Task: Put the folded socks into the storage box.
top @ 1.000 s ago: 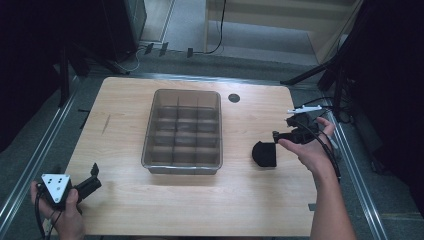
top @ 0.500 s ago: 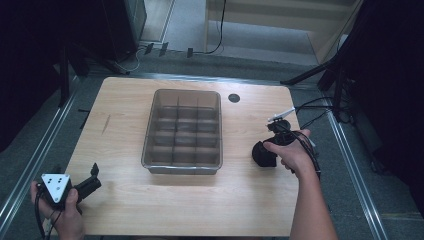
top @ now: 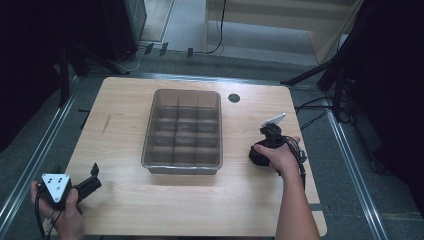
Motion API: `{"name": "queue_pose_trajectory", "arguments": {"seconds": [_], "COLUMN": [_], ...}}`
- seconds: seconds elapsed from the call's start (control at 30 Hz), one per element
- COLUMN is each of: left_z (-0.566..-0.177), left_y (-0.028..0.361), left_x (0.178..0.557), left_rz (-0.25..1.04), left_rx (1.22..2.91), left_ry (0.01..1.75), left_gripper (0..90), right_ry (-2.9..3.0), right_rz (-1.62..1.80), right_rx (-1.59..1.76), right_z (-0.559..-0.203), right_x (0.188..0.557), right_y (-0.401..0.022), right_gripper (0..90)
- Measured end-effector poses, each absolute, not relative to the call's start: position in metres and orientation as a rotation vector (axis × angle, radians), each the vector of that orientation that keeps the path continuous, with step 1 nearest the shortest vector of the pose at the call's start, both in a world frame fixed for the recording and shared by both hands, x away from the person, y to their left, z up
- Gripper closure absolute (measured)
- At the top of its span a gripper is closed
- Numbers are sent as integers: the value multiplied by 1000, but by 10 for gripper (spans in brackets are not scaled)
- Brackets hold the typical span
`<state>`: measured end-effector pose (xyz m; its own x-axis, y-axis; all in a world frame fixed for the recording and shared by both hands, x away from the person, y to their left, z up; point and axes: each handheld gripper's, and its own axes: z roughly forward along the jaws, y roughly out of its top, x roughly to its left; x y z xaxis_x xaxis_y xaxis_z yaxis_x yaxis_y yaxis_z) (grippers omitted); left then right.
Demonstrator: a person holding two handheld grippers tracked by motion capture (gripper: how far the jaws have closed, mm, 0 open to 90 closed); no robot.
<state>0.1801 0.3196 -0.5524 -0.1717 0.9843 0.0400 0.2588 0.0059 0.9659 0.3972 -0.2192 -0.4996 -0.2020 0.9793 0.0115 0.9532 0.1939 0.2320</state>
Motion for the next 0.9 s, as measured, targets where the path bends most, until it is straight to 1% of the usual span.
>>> {"name": "queue_pose_trajectory", "arguments": {"seconds": [0.17, 0.3, 0.33, 0.37, 0.4, 0.47, 0.5, 0.53, 0.57, 0.67, 0.73, 0.87, 0.9], "left_z": [-552, -553, -553, -553, -553, -552, -552, -553, -553, -552, -552, -552, -552], "left_y": [319, 318, 318, 318, 318, 319, 319, 318, 318, 318, 319, 319, 319], "left_x": [180, 180, 180, 180, 180, 180, 180, 180, 180, 180, 180, 181, 181], "left_rz": [1220, 1222, 1222, 1223, 1223, 1221, 1221, 1222, 1225, 1226, 1225, 1221, 1221], "left_rx": [1326, 1327, 1327, 1329, 1328, 1328, 1328, 1326, 1325, 1329, 1329, 1326, 1326], "left_ry": [1527, 1527, 1527, 1525, 1526, 1527, 1527, 1529, 1531, 1530, 1529, 1531, 1531], "left_gripper": [0, 0, 0, 0, 0, 0, 0, 0, 0, 0, 0, 0, 0], "right_ry": [2327, 2337, 2337, 2338, 2352, 2370, 2370, 2370, 2366, 2357, 2364, 2383, 2383], "right_rz": [278, 275, 275, 272, 288, 313, 313, 334, 334, 301, 303, 359, 359], "right_rx": [1924, 1932, 1932, 1931, 1920, 1907, 1907, 1902, 1909, 1928, 1938, 1890, 1890], "right_z": [-507, -506, -506, -506, -504, -502, -502, -501, -500, -498, -496, -476, -476], "right_x": [397, 396, 396, 396, 395, 394, 394, 393, 392, 392, 392, 392, 392], "right_y": [-217, -220, -220, -220, -222, -223, -223, -224, -223, -221, -221, -215, -215], "right_gripper": [215, 289, 289, 320, 449, 544, 544, 631, 651, 682, 685, 685, 685]}}
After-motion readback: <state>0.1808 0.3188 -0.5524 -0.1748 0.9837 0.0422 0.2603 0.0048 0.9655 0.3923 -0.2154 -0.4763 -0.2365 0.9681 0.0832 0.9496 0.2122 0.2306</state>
